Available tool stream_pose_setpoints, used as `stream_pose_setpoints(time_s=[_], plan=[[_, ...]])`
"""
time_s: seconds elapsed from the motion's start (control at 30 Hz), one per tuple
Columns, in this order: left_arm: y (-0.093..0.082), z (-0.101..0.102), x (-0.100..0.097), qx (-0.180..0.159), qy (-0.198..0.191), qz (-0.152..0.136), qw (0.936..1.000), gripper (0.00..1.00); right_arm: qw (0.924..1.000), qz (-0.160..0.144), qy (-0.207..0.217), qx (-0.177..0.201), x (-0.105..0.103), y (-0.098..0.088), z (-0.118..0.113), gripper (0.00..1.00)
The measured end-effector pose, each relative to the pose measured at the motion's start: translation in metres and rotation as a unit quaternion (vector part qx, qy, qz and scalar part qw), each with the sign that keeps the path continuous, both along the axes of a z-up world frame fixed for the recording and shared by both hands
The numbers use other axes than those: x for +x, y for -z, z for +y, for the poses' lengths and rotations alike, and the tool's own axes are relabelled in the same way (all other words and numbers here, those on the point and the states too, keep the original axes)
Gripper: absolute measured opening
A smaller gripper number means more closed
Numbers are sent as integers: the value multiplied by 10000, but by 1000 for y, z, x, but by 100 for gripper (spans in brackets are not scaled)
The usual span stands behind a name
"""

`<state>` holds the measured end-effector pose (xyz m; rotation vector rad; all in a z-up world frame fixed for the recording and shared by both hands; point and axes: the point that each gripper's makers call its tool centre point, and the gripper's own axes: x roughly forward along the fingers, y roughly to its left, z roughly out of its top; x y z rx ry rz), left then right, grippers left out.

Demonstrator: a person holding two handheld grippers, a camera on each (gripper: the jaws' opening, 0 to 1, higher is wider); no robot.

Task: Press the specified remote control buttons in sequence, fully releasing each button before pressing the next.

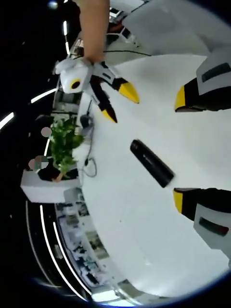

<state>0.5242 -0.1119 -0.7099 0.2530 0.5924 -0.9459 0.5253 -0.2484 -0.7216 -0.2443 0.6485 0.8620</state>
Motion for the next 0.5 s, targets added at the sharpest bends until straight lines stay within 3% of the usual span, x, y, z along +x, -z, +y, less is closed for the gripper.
stream_pose_setpoints(time_s=[0.5], plan=[[-7, 5, -30, -203, -214, 72, 9995, 68, 9996, -7, 299, -6, -23, -4, -22, 57]])
